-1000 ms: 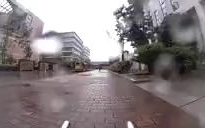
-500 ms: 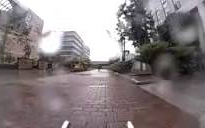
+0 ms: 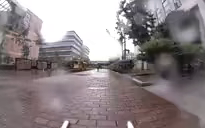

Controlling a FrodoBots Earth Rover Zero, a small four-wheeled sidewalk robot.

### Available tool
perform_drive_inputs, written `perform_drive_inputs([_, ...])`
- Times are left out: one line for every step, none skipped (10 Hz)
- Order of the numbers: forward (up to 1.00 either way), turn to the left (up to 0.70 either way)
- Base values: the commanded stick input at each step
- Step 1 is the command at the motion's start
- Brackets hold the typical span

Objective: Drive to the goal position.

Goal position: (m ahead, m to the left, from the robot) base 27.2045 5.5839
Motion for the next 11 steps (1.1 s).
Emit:
perform_drive_inputs([0.70, 0.00])
perform_drive_inputs([0.70, 0.00])
perform_drive_inputs([0.70, 0.00])
perform_drive_inputs([0.70, 0.00])
perform_drive_inputs([0.70, 0.00])
perform_drive_inputs([0.70, 0.00])
perform_drive_inputs([0.70, 0.00])
perform_drive_inputs([0.70, 0.00])
perform_drive_inputs([0.70, 0.00])
perform_drive_inputs([0.70, 0.00])
perform_drive_inputs([0.70, 0.00])
